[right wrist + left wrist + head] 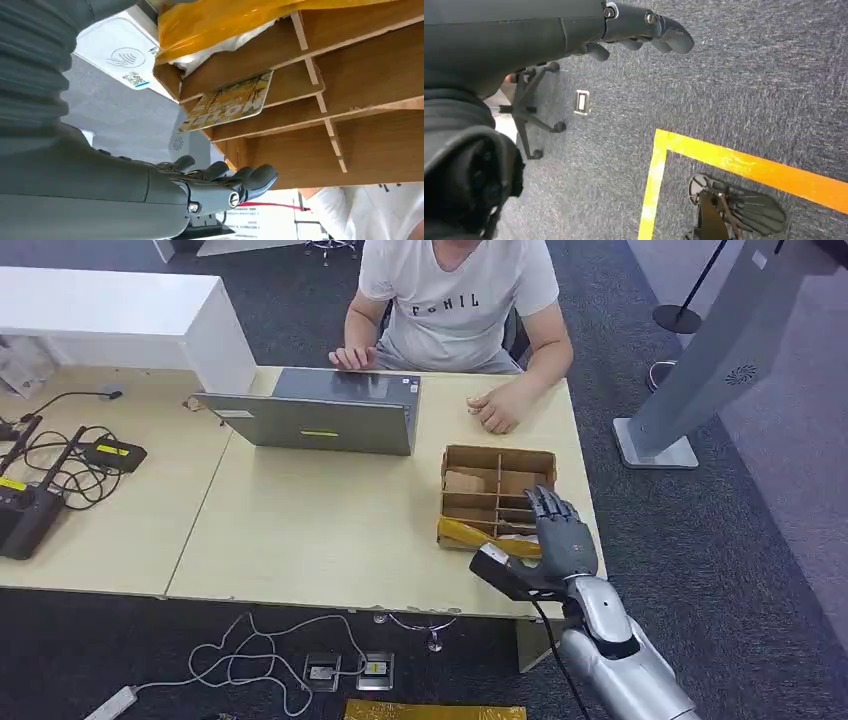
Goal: Pass the card to the sensor for recognition and then transmit it.
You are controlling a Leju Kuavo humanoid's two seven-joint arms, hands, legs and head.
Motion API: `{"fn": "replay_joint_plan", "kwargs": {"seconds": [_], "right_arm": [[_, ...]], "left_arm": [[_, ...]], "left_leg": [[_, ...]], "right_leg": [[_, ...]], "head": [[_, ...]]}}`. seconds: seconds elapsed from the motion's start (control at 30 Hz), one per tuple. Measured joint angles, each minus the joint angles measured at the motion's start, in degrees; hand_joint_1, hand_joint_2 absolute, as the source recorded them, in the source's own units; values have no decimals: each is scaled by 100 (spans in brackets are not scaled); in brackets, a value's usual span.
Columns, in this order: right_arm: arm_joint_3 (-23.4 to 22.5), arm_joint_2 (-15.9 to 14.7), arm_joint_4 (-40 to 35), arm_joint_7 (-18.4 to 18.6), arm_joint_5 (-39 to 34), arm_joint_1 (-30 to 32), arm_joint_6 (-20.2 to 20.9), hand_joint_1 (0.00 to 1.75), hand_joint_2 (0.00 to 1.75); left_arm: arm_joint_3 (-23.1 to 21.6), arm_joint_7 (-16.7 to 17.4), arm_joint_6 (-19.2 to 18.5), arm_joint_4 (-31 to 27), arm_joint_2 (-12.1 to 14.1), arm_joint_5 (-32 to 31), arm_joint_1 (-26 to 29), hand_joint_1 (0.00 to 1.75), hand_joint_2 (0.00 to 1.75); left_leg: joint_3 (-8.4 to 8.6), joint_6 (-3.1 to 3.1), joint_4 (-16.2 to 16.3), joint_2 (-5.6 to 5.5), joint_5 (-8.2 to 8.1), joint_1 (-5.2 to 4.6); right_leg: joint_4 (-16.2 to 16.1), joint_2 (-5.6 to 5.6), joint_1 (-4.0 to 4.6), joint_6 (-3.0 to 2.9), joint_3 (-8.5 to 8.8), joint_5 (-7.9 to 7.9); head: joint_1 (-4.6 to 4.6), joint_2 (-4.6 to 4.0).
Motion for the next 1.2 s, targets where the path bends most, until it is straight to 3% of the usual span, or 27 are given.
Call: {"fn": "replay_joint_plan", "kwargs": {"seconds": [0.53,0.57,1.2], "right_arm": [[7,0,0,-2,6,-1,74,0,175],[9,0,0,-2,20,-2,96,175,175],[35,-13,-55,42,57,-30,107,175,175]], "left_arm": [[-2,18,44,0,-2,19,0,0,0],[-2,20,48,0,-2,20,0,0,0],[-2,22,50,0,-2,39,0,0,0]], "left_leg": [[0,0,0,0,0,0],[0,0,0,0,0,0],[3,0,0,5,0,0]], "right_leg": [[0,0,0,0,0,0],[0,0,0,0,0,0],[0,2,0,0,1,0]], "head": [[0,0],[0,0],[0,0]]}}
